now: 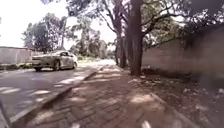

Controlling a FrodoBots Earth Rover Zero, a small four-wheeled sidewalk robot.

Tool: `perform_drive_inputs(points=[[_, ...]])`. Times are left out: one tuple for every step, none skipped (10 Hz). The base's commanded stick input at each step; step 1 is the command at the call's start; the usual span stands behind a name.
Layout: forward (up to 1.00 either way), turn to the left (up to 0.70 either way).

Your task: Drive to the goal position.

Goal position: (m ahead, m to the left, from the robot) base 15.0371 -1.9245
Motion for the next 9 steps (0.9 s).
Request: perform_drive_inputs(points=[[0.50,0.00],[0.50,0.00],[0.50,0.00],[0.50,0.00],[0.50,0.00],[0.50,0.00],[0.50,0.00],[0.50,0.00],[0.50,0.00]])
